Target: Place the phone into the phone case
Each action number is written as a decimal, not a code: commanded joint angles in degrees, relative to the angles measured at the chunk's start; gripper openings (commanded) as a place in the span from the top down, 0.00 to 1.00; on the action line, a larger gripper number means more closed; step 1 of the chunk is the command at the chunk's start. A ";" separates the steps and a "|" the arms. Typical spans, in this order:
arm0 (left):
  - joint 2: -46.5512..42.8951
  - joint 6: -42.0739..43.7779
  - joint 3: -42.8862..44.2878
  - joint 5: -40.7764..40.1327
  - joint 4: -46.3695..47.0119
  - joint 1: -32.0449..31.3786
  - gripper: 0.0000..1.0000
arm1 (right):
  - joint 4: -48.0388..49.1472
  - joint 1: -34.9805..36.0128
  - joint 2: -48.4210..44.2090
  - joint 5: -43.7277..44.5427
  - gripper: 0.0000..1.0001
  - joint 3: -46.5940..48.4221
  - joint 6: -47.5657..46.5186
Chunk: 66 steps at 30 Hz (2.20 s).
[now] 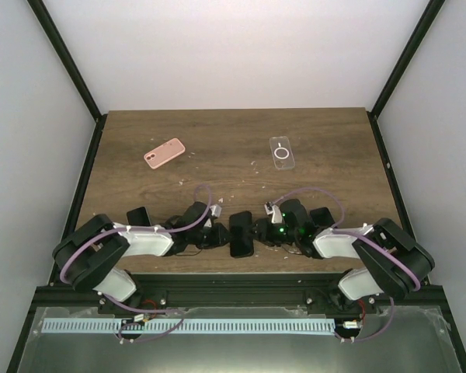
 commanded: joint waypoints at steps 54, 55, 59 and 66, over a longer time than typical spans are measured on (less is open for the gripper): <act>-51.06 -6.76 -2.83 26.19 5.69 11.87 0.25 | 33.63 2.52 -24.37 -29.16 0.95 5.54 17.64; -50.63 -7.70 -3.25 26.44 8.69 11.81 0.27 | 33.65 3.00 -24.05 -29.09 0.95 5.72 17.52; -49.34 -9.31 -3.88 26.44 12.13 11.81 0.42 | 34.22 4.09 -23.73 -28.12 0.95 5.76 17.66; -48.65 -11.01 -5.15 25.62 15.04 11.81 0.69 | 33.70 4.53 -23.41 -27.35 0.94 5.71 17.43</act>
